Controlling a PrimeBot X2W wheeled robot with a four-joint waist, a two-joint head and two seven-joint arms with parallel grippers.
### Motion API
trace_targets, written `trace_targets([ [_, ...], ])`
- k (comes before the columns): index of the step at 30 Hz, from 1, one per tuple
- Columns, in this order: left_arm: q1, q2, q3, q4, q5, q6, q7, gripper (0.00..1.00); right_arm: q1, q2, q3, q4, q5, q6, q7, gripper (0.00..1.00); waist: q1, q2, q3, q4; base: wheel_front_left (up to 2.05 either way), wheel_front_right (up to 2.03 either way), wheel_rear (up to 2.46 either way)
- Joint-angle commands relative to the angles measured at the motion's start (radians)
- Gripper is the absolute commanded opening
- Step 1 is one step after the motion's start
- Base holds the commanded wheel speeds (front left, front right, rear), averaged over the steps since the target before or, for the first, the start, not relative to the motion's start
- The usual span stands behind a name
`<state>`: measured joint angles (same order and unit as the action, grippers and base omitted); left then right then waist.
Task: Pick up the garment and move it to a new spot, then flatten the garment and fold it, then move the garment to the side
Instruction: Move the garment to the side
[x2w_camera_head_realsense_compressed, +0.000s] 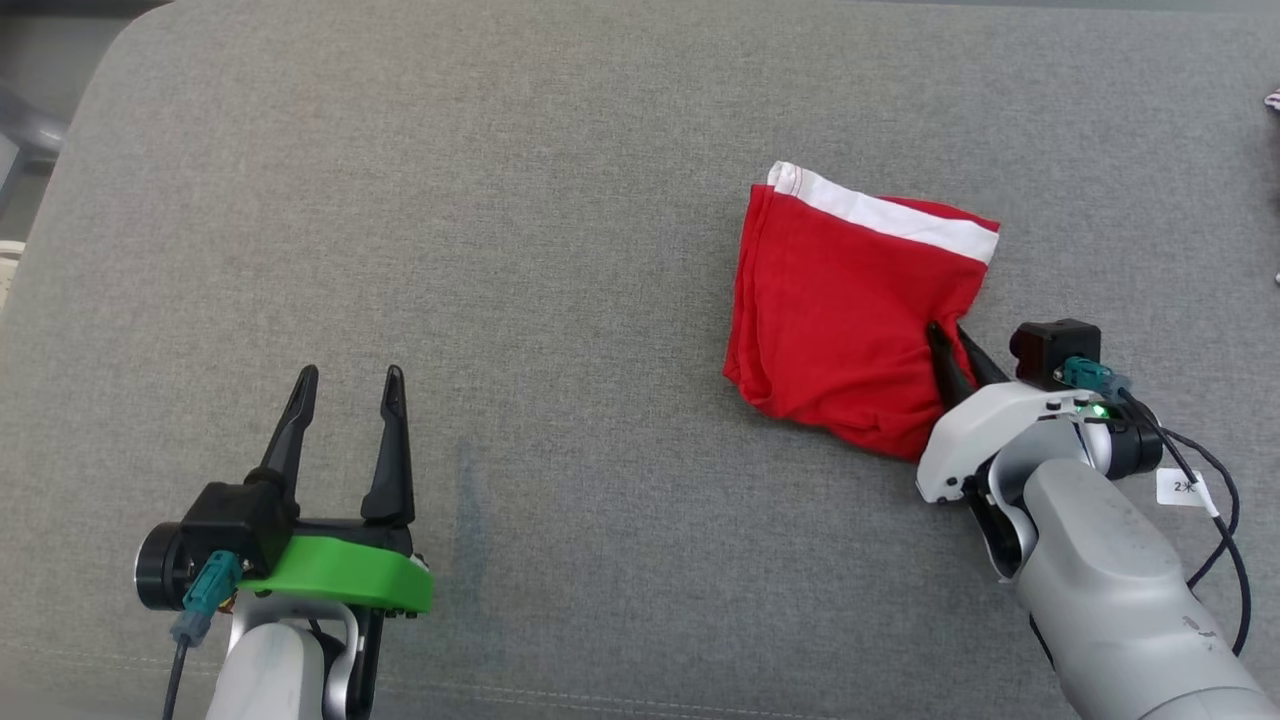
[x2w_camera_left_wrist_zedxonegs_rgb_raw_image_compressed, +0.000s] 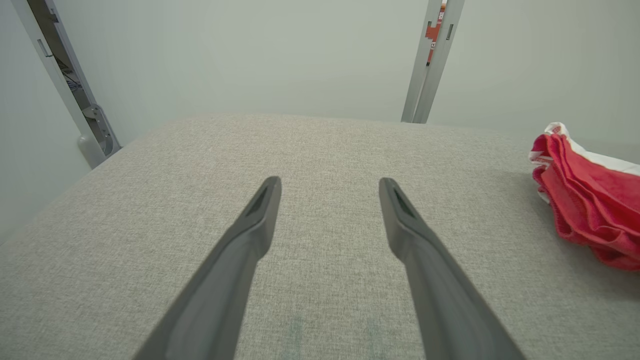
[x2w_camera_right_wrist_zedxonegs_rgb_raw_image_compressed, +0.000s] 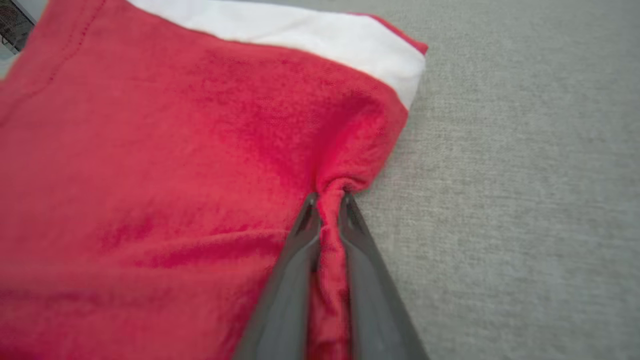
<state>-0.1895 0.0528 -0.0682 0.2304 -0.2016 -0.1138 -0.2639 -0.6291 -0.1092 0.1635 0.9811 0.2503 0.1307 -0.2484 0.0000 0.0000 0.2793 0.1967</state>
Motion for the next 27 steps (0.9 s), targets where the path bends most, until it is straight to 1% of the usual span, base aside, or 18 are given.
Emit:
trace_targets([
  [1, -0.006, 0.0, 0.0, -0.003, -0.003, 0.0, 0.0, 1.0, 0.008, -0.009, 0.014, 0.031, 0.008, 0.0, 0.009, 0.0, 0.0, 0.0, 0.001, -0.004, 0.0, 0.0, 0.0],
  [5, -0.008, -0.001, -0.004, -0.012, 0.0, 0.0, 0.0, 1.0, -0.039, -0.063, 0.045, 0.03, 0.003, -0.002, 0.0, 0.0, 0.0, 0.0, 0.019, -0.014, 0.0, 0.0, 0.0],
  [8, -0.028, -0.001, -0.008, -0.02, -0.001, -0.001, 0.0, 1.0, -0.077, -0.108, 0.088, 0.017, -0.014, -0.002, -0.001, 0.0, 0.0, 0.0, 0.049, -0.028, 0.0, 0.0, 0.0],
  [13, -0.054, -0.001, -0.016, -0.034, 0.01, -0.004, 0.0, 1.0, -0.178, -0.207, 0.176, -0.026, -0.041, -0.001, 0.018, 0.0, 0.0, 0.0, 0.121, -0.07, 0.0, 0.0, 0.0],
  [17, -0.075, 0.008, -0.007, -0.06, 0.023, -0.005, 0.0, 1.0, -0.264, -0.301, 0.239, -0.085, -0.04, -0.001, 0.046, 0.0, 0.0, 0.0, 0.187, -0.123, 0.0, 0.0, 0.0],
  [20, -0.087, 0.025, 0.0, -0.079, 0.036, -0.005, 0.0, 1.0, -0.324, -0.374, 0.277, -0.137, -0.029, -0.001, 0.077, 0.0, 0.0, 0.0, 0.232, -0.178, 0.0, 0.0, 0.0],
  [27, -0.102, 0.07, 0.001, -0.129, 0.065, -0.005, 0.001, 1.0, -0.424, -0.55, 0.298, -0.239, 0.007, -0.001, 0.14, 0.0, 0.0, 0.0, 0.318, -0.281, 0.0, 0.0, 0.0],
])
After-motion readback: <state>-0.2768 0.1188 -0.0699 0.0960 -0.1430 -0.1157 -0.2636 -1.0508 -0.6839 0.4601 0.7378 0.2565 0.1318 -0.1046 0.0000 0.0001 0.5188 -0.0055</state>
